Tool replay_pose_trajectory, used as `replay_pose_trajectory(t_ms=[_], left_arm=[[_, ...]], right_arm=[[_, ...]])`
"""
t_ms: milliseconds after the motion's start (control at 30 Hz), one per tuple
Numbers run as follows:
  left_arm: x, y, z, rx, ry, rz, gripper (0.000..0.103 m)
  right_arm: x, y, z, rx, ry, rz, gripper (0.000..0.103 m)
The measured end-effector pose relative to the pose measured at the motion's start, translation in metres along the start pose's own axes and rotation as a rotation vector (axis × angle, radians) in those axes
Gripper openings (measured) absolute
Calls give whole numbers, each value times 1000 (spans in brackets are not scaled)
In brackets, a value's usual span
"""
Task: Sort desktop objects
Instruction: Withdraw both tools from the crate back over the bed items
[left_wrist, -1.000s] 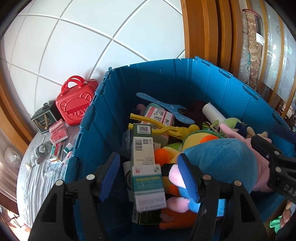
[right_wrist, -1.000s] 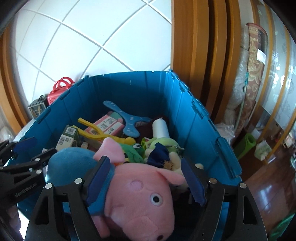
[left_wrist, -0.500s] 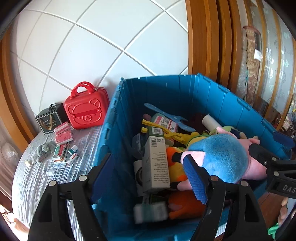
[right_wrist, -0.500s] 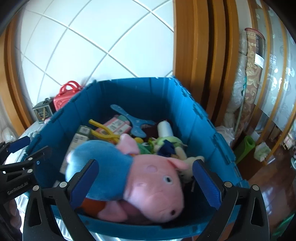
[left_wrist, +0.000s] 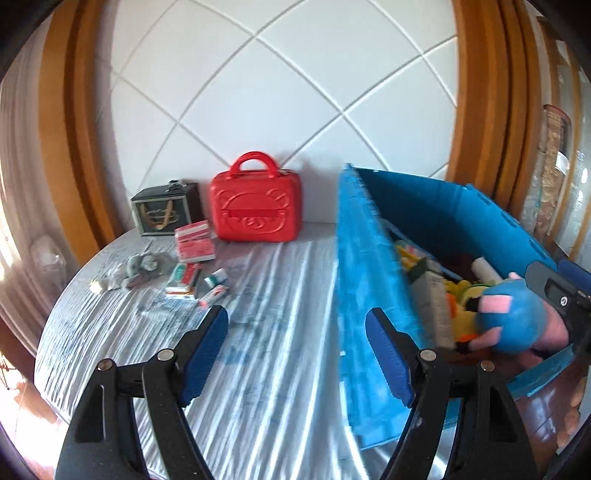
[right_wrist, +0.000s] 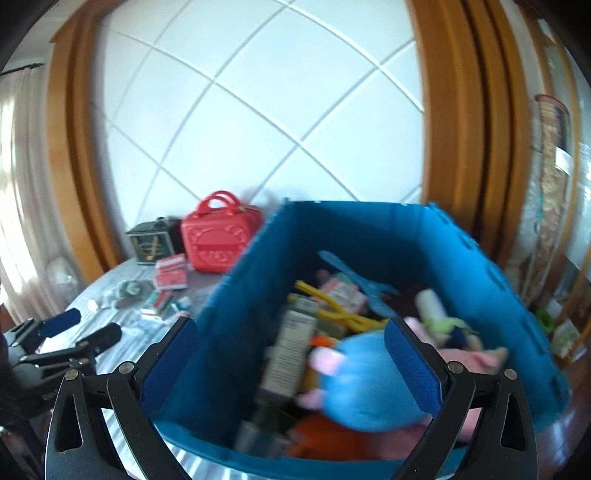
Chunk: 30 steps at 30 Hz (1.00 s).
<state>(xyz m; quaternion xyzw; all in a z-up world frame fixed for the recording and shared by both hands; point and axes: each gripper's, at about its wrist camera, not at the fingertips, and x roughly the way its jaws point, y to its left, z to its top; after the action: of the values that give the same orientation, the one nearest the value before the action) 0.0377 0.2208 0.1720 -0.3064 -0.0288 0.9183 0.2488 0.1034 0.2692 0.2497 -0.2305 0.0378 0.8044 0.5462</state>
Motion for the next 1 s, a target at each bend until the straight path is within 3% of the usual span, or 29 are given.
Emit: replay_pose_trajectory(t_ms=[200, 367, 600, 800, 1000], left_arm=[[18, 99, -5, -34, 2, 26, 77], [51, 199, -7, -20, 30, 7, 77], [111, 336, 1, -45, 137, 28, 77], [154, 397, 0, -81, 194, 43, 77], [215, 407, 0, -69, 278, 25, 77]], right_arm=[[29, 90, 7, -31, 3, 30, 103], [68, 184, 8, -26, 13, -5, 103], [143, 280, 10, 13, 134, -50, 103], [211, 314, 0, 22, 255, -87, 103], [287, 321, -18, 53, 379, -115, 103]])
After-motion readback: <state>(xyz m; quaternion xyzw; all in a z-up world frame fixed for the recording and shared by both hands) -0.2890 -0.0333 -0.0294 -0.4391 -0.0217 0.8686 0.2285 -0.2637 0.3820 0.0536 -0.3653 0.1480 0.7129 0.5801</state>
